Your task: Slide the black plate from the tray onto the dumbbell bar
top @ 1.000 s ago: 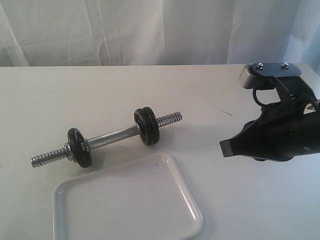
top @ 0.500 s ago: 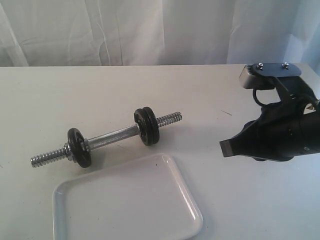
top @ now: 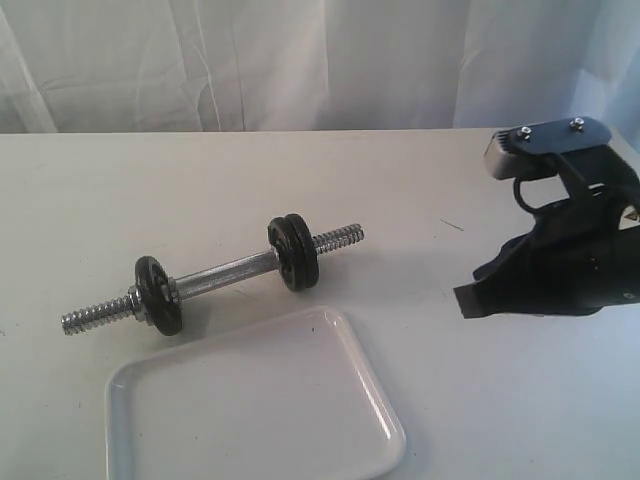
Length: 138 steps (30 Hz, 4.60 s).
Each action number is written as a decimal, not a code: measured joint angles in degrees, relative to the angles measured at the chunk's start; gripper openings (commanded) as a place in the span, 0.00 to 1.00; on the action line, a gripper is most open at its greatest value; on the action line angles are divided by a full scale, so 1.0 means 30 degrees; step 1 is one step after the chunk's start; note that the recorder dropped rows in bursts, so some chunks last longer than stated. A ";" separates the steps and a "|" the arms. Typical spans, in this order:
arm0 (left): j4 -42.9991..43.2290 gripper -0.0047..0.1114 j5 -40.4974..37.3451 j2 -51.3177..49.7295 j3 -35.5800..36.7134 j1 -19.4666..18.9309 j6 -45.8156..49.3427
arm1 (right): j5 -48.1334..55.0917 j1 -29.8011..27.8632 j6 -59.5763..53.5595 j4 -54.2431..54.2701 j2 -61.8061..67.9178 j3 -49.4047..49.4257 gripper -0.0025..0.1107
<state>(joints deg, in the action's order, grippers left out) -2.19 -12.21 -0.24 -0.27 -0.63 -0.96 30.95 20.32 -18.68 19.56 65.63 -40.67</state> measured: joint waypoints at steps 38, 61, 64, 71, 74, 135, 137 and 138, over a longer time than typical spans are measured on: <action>0.0000 0.04 0.0038 0.0000 0.0000 -0.0034 0.0000 | -0.2927 -0.4985 0.7376 -0.6292 -2.1757 1.3004 0.02; 0.0000 0.04 0.0038 0.0000 0.0000 -0.0034 0.0000 | -0.3348 -0.5106 0.8852 -0.5580 -2.1757 1.3463 0.02; 0.0000 0.04 0.0038 0.0000 0.0000 -0.0034 0.0000 | -0.3348 -0.5106 0.8852 -0.5580 -2.1757 1.3463 0.02; 0.0000 0.04 0.0038 0.0000 0.0000 -0.0034 0.0000 | -0.3348 -0.5106 0.8852 -0.5580 -2.1757 1.3463 0.02; 0.0000 0.04 0.0038 0.0000 0.0000 -0.0034 0.0000 | -0.3348 -0.5106 0.8852 -0.5580 -2.1757 1.3463 0.02; 0.0000 0.04 0.0038 0.0000 0.0000 -0.0034 0.0000 | -0.3372 -0.5106 0.8852 -0.5580 -2.1757 1.3463 0.02; 0.0000 0.04 0.0038 0.0000 0.0000 -0.0034 0.0000 | -0.3372 -0.5106 0.8852 -0.5580 -2.1757 1.3463 0.02; 0.0000 0.04 0.0038 0.0000 0.0000 -0.0034 0.0000 | -0.3372 -0.5106 0.8852 -0.5580 -2.1757 1.3463 0.02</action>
